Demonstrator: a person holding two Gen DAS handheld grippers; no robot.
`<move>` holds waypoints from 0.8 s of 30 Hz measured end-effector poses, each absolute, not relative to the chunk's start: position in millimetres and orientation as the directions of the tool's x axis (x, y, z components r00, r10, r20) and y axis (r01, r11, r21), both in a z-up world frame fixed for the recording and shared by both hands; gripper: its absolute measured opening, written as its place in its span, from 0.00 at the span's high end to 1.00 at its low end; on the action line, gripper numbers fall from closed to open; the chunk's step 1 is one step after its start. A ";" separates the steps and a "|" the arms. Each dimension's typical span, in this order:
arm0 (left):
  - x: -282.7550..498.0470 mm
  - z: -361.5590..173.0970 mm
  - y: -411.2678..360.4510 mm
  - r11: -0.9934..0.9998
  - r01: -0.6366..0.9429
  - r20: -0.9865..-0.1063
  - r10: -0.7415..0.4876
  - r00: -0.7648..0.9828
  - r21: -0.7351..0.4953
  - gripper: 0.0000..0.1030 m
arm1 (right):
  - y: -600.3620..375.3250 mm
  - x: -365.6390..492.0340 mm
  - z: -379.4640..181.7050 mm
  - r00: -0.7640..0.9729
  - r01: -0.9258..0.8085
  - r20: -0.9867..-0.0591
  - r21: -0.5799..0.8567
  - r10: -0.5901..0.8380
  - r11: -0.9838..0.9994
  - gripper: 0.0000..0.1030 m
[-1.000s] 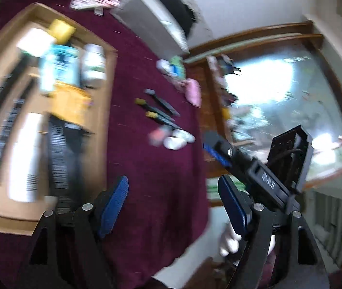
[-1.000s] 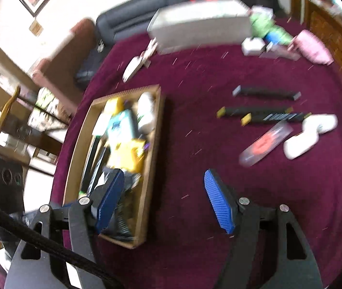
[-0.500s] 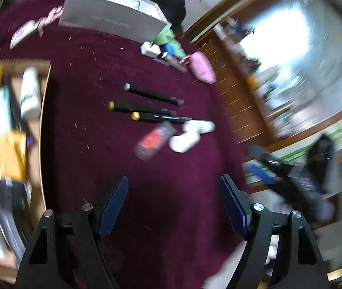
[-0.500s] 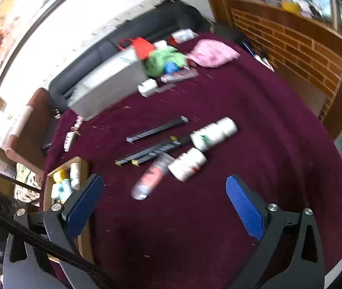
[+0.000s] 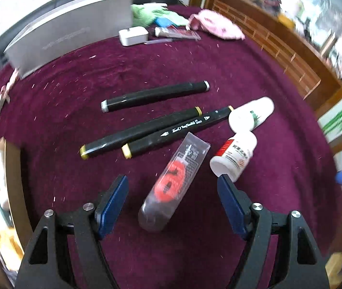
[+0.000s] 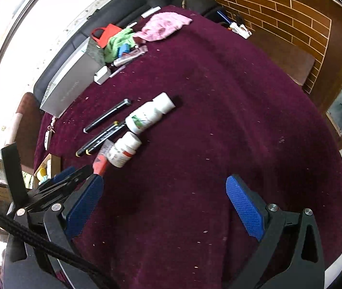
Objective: Organize objects
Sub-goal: 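Move both tools to the loose items and grasp clear red packet with left tool, then grasp the small white pill bottle with the right tool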
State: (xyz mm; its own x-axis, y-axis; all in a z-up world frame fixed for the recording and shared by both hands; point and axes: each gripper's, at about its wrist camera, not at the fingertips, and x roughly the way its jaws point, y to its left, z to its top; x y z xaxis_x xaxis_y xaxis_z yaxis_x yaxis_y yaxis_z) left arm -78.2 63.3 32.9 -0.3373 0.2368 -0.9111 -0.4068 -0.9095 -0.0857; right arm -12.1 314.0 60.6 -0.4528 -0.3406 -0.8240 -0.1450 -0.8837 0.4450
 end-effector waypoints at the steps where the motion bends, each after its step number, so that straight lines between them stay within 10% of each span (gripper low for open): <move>1: -78.7 30.3 70.5 -0.903 -0.425 -0.915 0.225 -0.336 -0.066 0.45 | 316.7 -12.5 59.8 -0.452 -0.149 -0.825 0.444 -0.338 -0.884 0.00; 6: -71.0 16.8 91.9 -0.888 -0.460 -0.932 0.172 -0.319 -0.007 0.78 | 320.8 -16.2 55.1 -0.437 -0.152 -0.833 0.440 -0.339 -0.885 0.00; 24: -10.4 36.3 4.8 -0.949 -0.261 -0.917 0.257 -0.305 -0.179 0.78 | 217.1 -90.0 18.6 -0.258 -0.070 -0.912 0.346 -0.318 -0.936 0.13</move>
State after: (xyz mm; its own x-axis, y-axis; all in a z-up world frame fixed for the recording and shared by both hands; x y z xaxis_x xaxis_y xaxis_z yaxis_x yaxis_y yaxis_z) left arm -10.4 4.8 36.3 -0.3052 0.2569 -0.9170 -0.2607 -0.9487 -0.1790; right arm -90.0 217.1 18.6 -0.2578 -0.3182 -0.9123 -0.0702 -0.9356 0.3461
